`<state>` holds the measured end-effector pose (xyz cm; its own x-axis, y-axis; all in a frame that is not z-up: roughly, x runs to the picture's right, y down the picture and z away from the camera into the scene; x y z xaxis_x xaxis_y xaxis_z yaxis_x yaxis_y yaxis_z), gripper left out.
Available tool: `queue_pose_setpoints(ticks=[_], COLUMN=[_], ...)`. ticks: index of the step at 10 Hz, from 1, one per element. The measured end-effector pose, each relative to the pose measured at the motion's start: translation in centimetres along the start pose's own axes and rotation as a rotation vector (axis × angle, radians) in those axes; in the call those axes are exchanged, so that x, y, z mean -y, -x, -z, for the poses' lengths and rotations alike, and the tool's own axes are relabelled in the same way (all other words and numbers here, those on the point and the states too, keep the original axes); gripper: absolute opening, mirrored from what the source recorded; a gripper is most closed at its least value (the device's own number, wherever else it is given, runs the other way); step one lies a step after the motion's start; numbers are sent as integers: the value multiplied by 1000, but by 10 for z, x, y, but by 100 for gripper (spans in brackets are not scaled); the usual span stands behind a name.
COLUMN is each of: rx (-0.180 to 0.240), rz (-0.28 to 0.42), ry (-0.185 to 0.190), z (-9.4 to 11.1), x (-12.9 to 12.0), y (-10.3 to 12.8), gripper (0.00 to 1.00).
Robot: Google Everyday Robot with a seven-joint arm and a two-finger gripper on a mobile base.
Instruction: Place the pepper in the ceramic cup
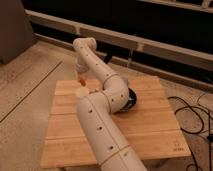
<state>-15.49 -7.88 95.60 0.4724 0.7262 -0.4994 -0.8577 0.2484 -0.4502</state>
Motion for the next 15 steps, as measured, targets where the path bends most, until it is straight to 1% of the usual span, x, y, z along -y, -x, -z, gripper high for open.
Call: queue_pose_setpoints(ticks=[1, 3, 4, 6, 8, 9, 11, 12, 13, 15], rx=[13, 38, 43, 51, 56, 59, 67, 72, 76, 84], rz=[16, 45, 52, 63, 77, 88, 109, 107, 92, 52], ry=[-11, -17, -9, 20, 33, 28, 4, -15, -38, -71], z=[8, 19, 19, 16, 16, 18, 22, 25, 26, 28], x=[-4, -15, -21, -35, -46, -51, -56, -57, -54, -41], y=[5, 15, 17, 20, 21, 21, 18, 12, 2, -17], gripper=[15, 15, 15, 15, 15, 15, 15, 15, 15, 15])
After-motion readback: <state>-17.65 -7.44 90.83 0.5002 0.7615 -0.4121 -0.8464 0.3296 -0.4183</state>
